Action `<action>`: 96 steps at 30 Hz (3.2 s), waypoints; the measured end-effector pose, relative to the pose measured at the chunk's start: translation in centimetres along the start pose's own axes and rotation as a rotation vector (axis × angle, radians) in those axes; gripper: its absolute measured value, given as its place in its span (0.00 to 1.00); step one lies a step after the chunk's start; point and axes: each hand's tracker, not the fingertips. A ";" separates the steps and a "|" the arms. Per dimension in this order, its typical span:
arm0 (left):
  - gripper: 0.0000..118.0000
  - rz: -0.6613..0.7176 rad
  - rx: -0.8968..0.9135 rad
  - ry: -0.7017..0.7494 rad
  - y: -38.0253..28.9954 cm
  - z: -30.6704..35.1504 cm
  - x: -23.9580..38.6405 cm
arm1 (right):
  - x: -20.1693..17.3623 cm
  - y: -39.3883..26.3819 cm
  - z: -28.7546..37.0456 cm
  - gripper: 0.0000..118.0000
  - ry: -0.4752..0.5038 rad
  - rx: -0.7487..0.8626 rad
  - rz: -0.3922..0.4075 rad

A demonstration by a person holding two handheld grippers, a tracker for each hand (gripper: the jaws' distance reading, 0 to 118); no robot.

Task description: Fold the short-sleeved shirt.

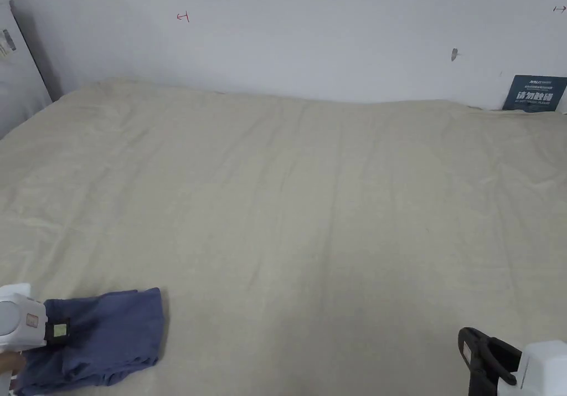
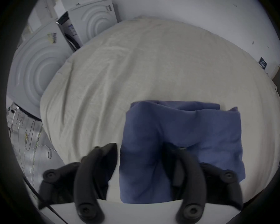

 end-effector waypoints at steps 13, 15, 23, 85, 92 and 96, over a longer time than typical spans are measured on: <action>0.84 0.082 0.657 -0.151 -3.0 20.9 7.1 | 2.8 5.0 5.4 0.00 -0.056 0.164 0.004; 0.84 0.080 0.746 -0.170 -3.9 24.0 8.9 | 3.3 5.9 6.3 0.00 -0.074 0.205 0.001; 0.81 0.058 1.053 -0.103 -9.2 31.9 17.7 | 5.7 8.8 9.5 0.00 -0.147 0.312 -0.017; 0.00 -0.139 1.067 -0.448 -14.1 32.8 31.3 | 9.7 9.2 13.2 0.00 -0.250 0.405 -0.010; 0.00 -0.139 1.066 -0.448 -14.1 32.9 31.4 | 9.6 9.2 13.3 0.00 -0.249 0.407 -0.009; 0.00 -0.149 1.067 -0.445 -14.0 32.9 31.4 | 9.5 9.2 13.3 0.00 -0.247 0.406 -0.006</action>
